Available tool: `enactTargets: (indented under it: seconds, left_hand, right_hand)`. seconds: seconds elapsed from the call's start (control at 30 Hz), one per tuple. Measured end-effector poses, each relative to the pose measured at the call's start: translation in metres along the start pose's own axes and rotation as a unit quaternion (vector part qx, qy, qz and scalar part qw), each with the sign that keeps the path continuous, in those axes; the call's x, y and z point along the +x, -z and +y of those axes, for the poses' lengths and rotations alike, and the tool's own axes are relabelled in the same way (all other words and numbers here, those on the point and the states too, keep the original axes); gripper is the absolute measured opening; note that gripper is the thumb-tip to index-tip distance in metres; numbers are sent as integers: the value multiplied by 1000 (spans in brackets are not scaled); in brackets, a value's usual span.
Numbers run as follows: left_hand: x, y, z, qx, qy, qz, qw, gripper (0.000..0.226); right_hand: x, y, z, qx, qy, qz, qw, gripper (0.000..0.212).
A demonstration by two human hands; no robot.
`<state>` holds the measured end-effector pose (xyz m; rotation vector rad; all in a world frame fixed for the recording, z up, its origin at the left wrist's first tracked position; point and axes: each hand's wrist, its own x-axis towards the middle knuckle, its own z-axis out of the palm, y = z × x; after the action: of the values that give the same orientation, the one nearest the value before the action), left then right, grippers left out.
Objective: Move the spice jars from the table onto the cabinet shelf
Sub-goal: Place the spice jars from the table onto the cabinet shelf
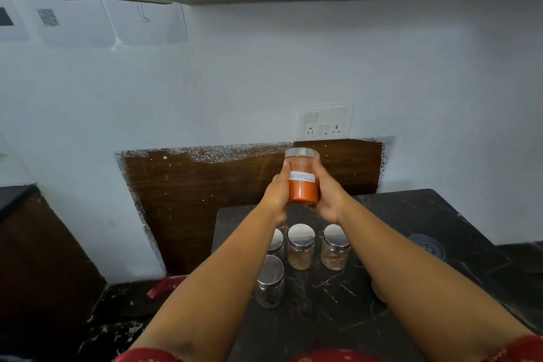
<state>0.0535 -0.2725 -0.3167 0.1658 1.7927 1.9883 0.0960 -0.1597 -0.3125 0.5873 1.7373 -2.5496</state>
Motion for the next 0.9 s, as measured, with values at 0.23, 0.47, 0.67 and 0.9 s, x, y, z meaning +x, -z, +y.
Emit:
enactTargets:
  seconds: [0.23,0.47,0.67,0.9]
  left_hand:
    - [1,6,58,-7,-91,-16,996,46]
    - [-7,-12,204,37,-278,34,959,44]
    - [-19,-13,332,132,-441,141,877,50]
    - [31,28,384,512,-408,311,689,42]
  right_hand:
    - [-7,-21,-54,-181,109,-47,976,90]
    - [-23,-83,-173,-253,354,56,899,92]
    - [-44,-125,-288,-279,501,57,817,91]
    - [-4,-144,-375,-313,519,110,788,90]
